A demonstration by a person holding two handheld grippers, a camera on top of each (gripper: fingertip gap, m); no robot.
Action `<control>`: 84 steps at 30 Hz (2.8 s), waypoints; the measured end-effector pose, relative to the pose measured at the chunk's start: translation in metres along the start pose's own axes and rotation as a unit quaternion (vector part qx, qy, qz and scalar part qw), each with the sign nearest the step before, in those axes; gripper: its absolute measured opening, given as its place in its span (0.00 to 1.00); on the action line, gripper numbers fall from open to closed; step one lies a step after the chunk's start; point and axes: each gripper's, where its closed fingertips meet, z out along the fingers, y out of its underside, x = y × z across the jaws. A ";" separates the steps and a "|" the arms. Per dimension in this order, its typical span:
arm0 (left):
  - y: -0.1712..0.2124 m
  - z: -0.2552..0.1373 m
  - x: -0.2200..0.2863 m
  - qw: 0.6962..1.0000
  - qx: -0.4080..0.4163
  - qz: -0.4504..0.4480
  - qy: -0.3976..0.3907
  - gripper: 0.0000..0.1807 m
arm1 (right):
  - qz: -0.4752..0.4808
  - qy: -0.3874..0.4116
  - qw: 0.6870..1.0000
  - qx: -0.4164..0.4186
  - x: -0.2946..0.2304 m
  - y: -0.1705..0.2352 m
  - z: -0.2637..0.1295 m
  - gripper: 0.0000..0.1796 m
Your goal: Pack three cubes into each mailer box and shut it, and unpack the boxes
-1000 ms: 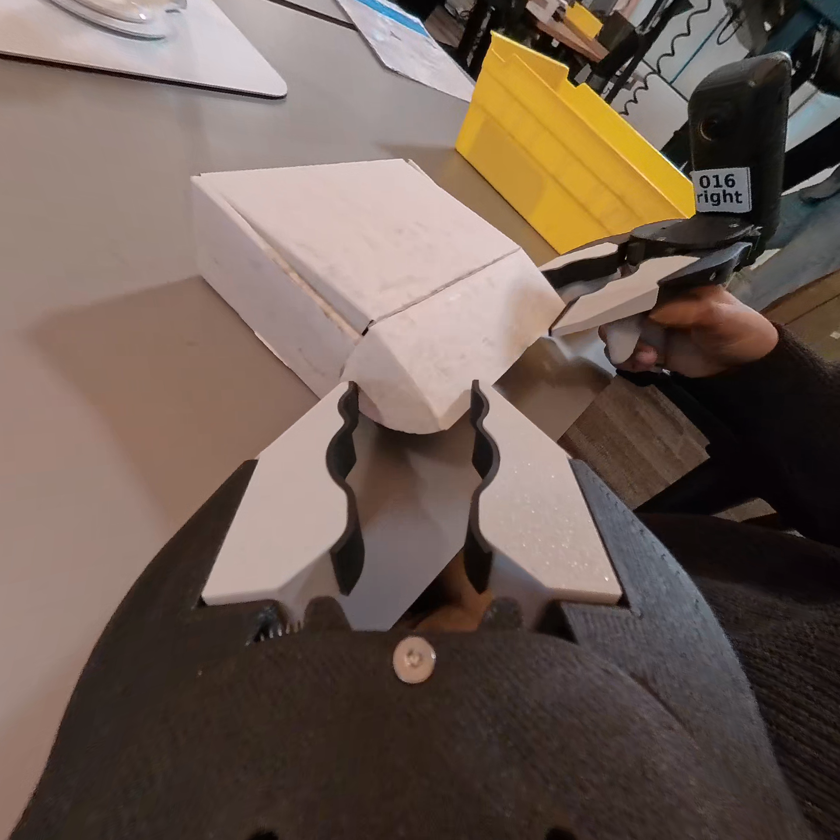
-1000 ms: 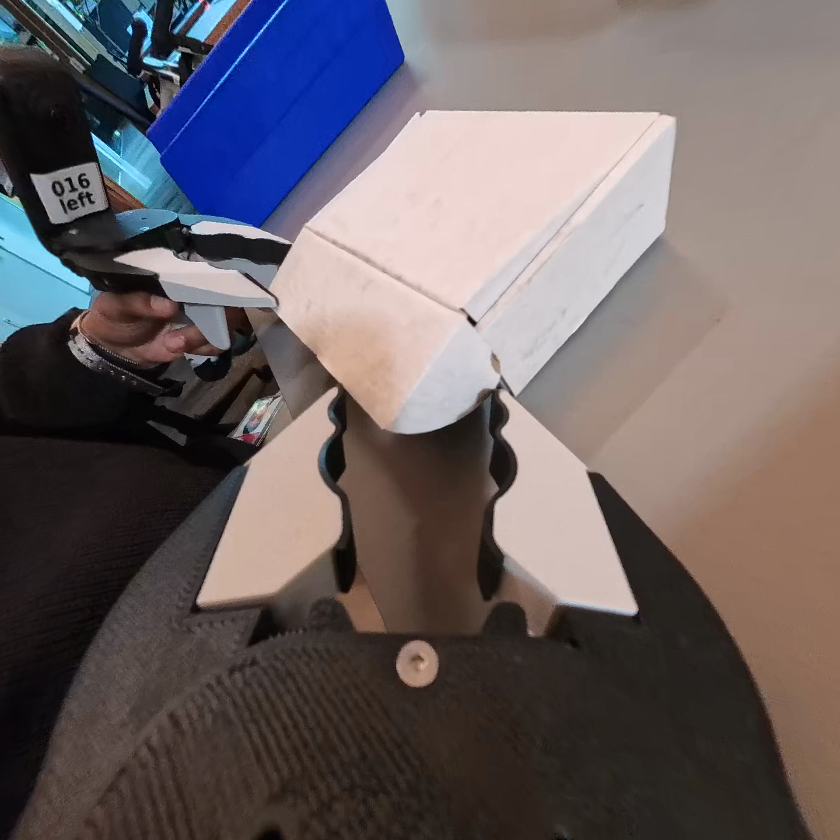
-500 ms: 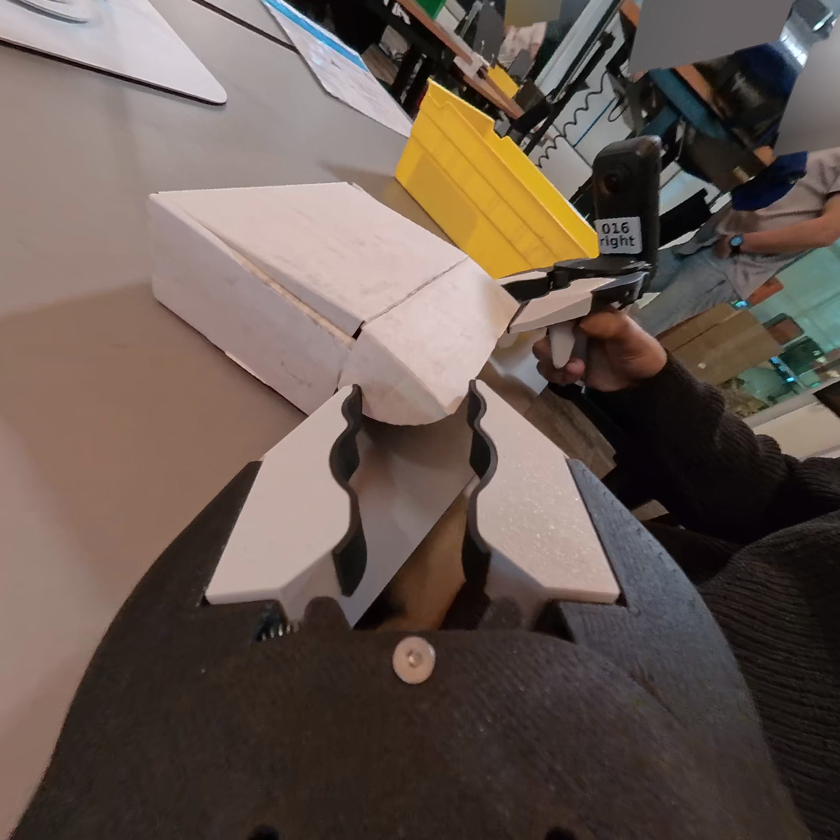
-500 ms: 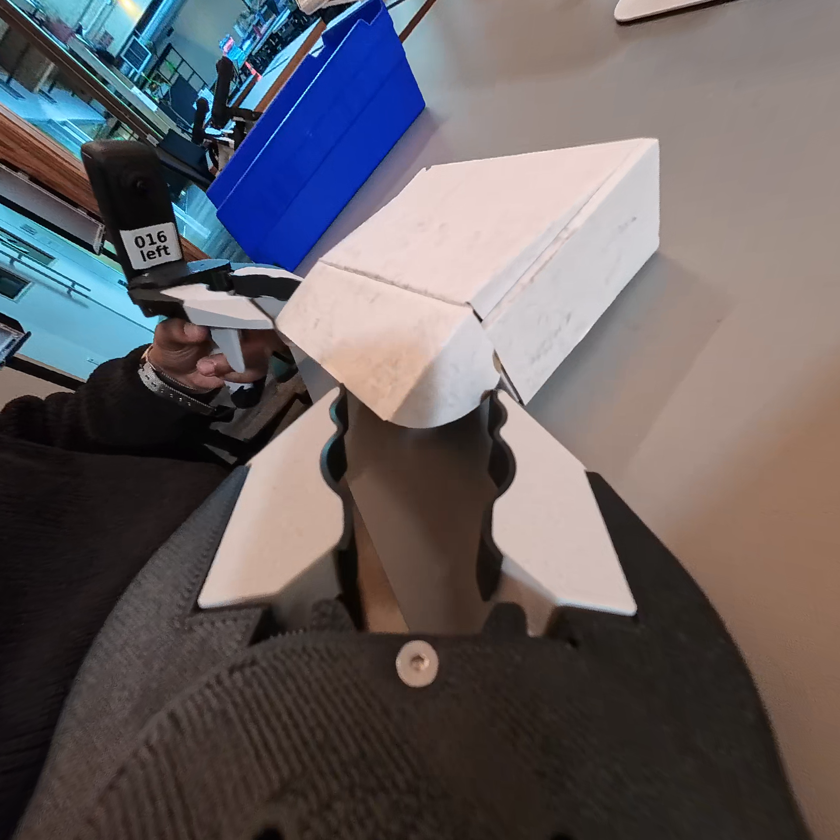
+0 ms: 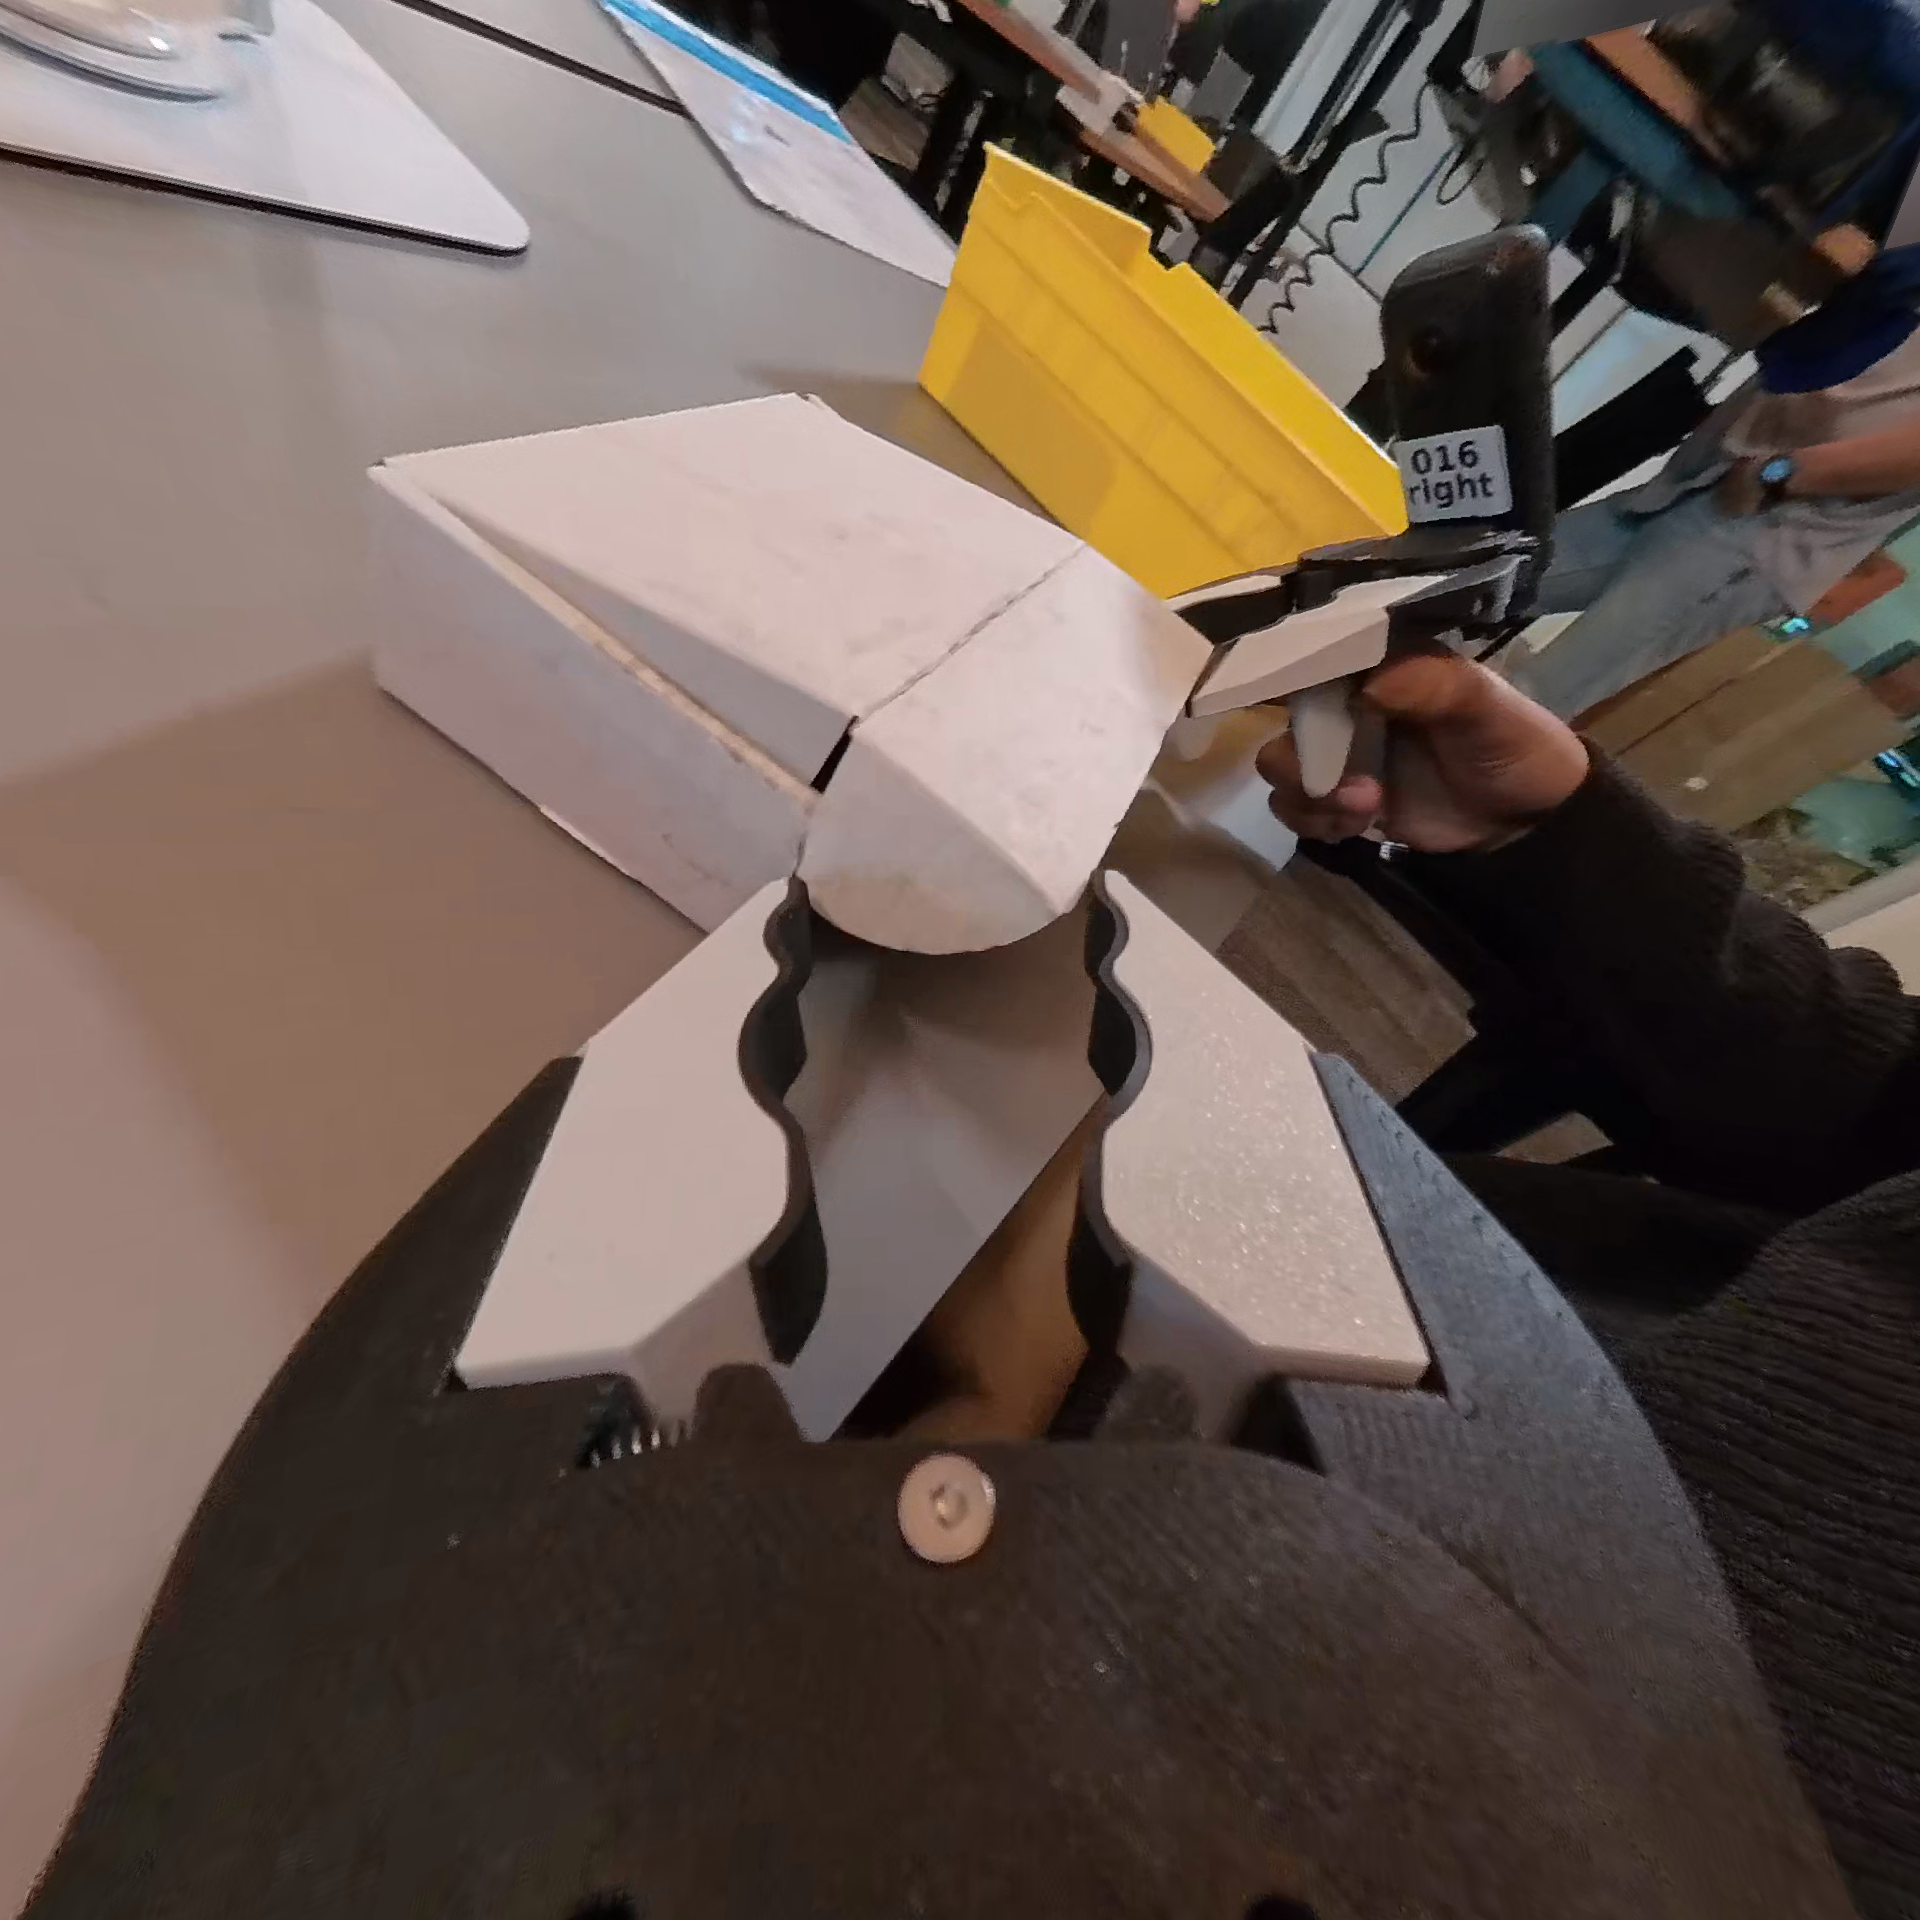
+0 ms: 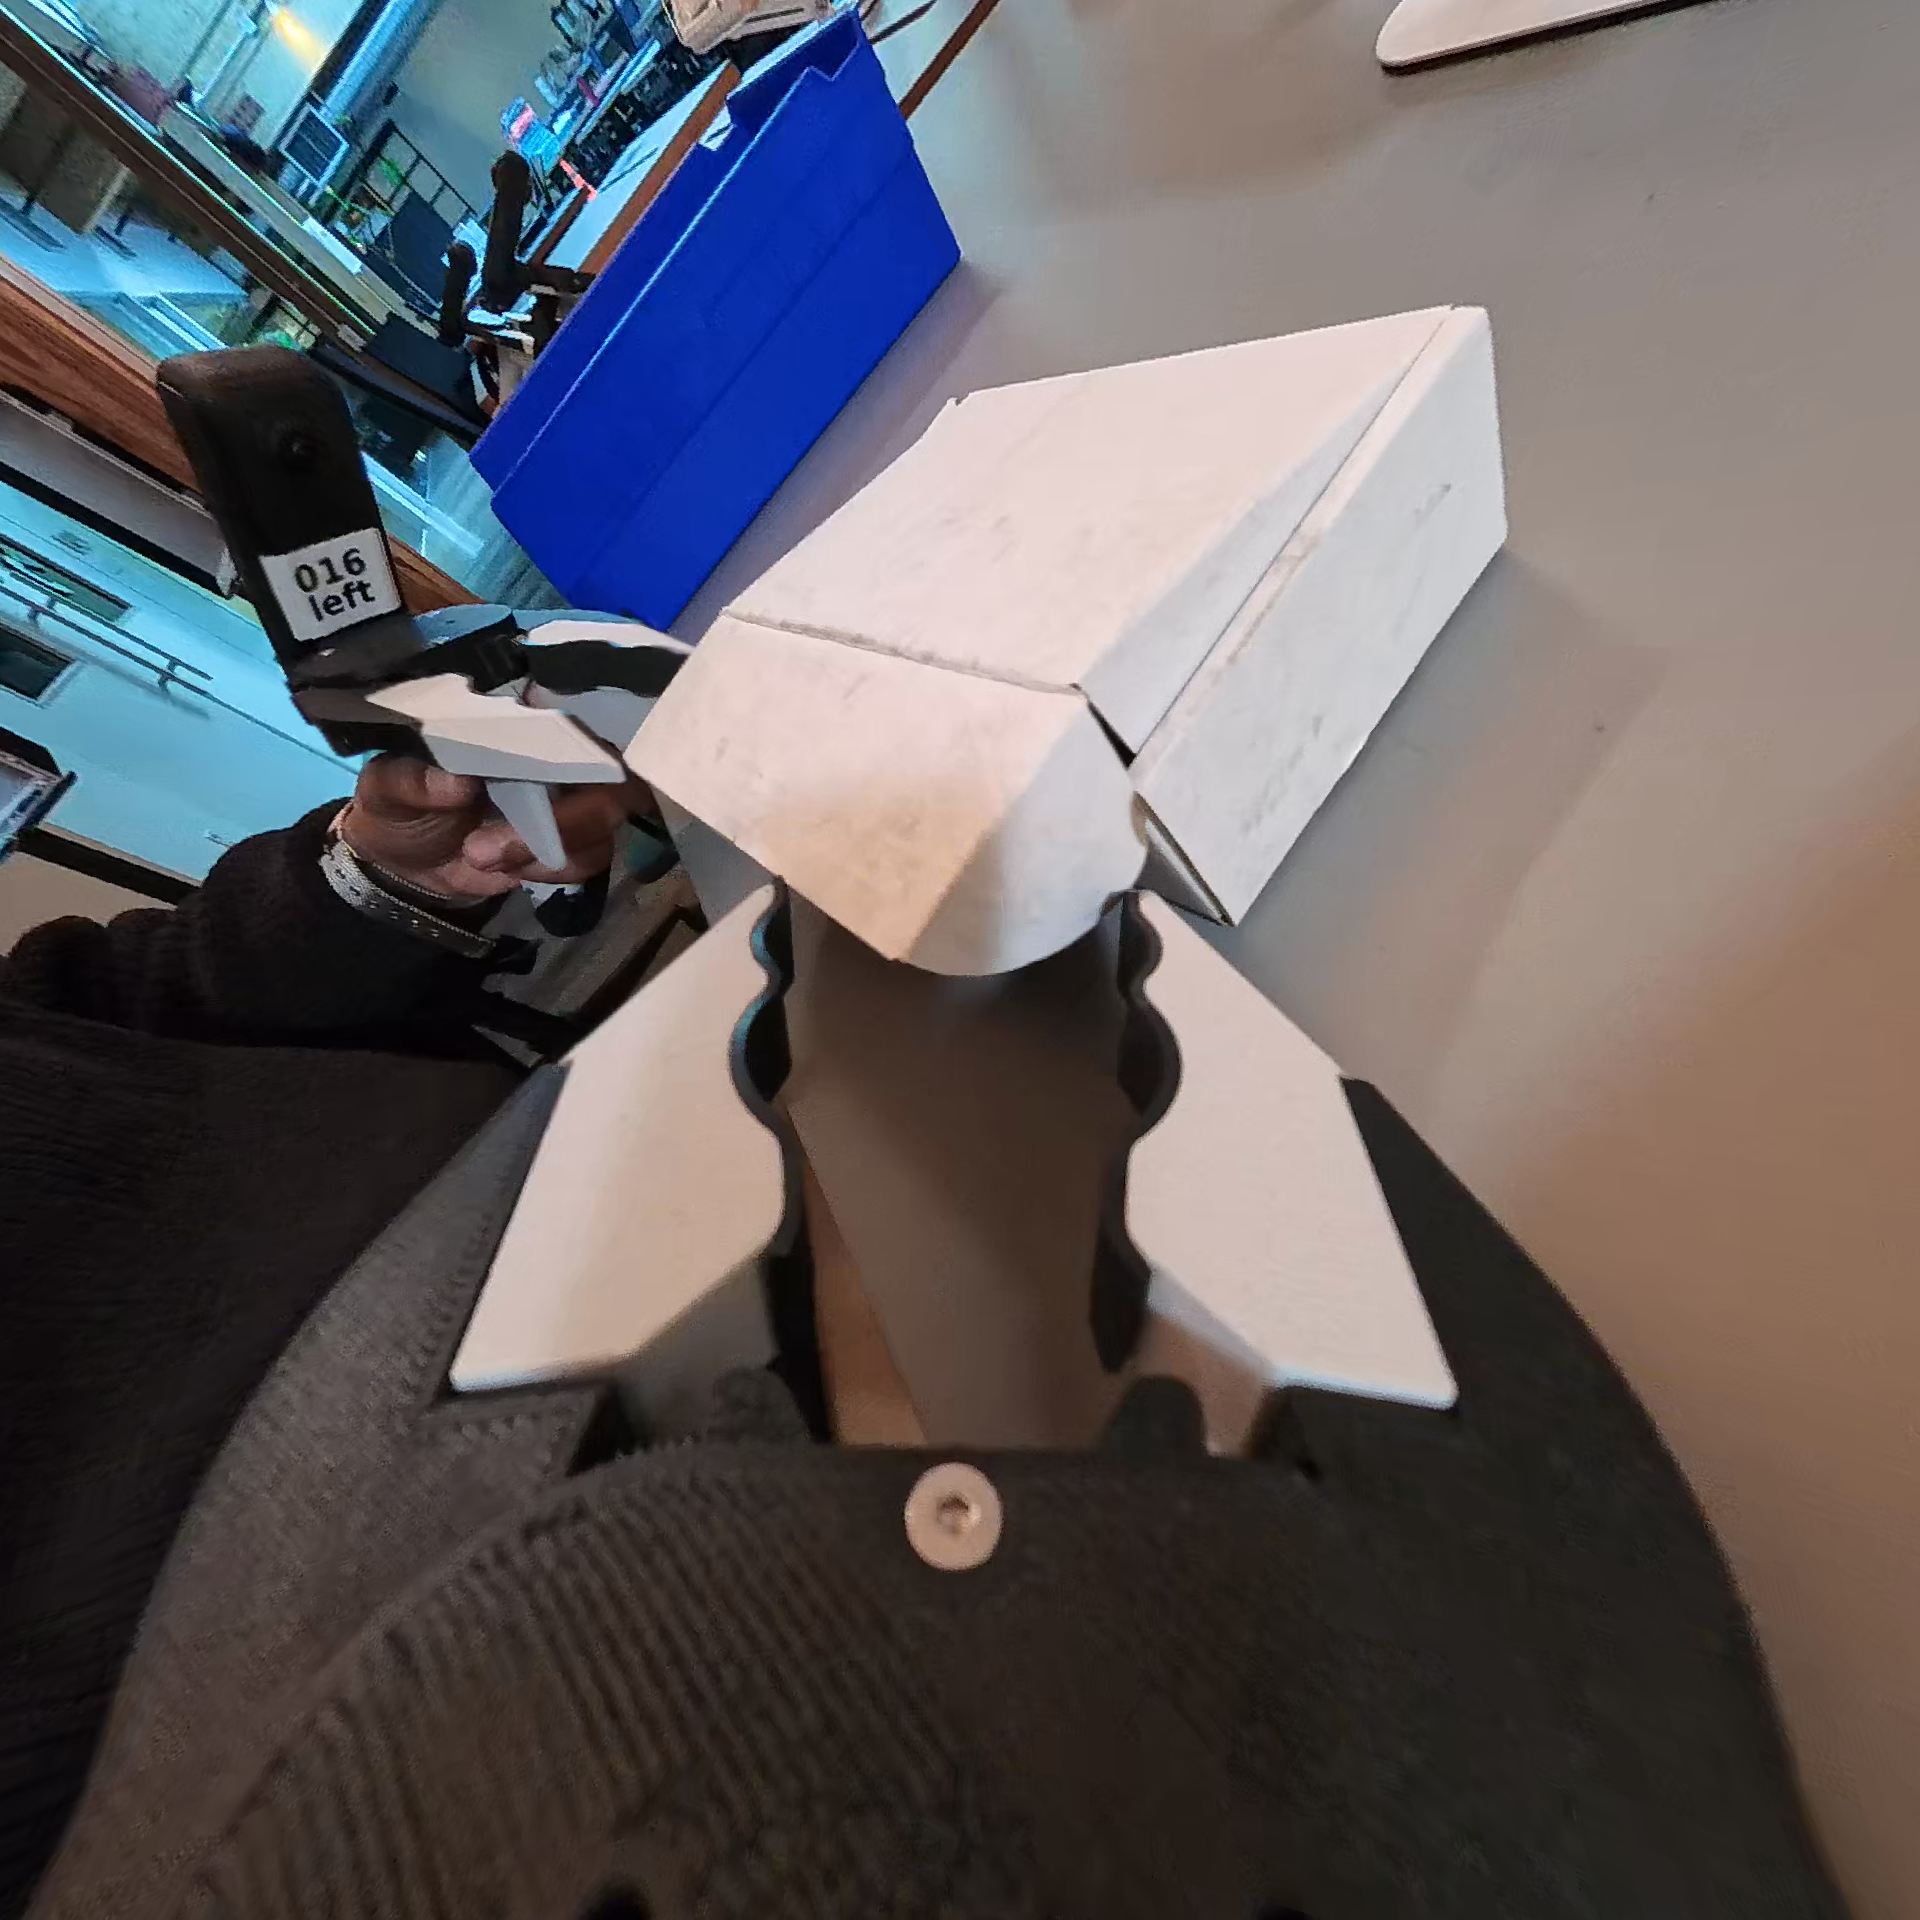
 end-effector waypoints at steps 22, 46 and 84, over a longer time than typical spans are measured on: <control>0.002 0.008 0.019 1.000 0.003 0.007 0.030 0.25 | -0.005 -0.003 1.000 0.014 0.001 -0.006 -0.007 0.41; -0.002 0.011 0.014 1.000 0.015 -0.014 0.021 0.23 | -0.008 0.002 1.000 0.023 0.004 -0.014 -0.020 0.45; -0.016 0.000 -0.024 0.997 0.043 -0.016 -0.057 0.24 | -0.106 0.023 0.994 0.008 -0.020 0.003 0.007 0.43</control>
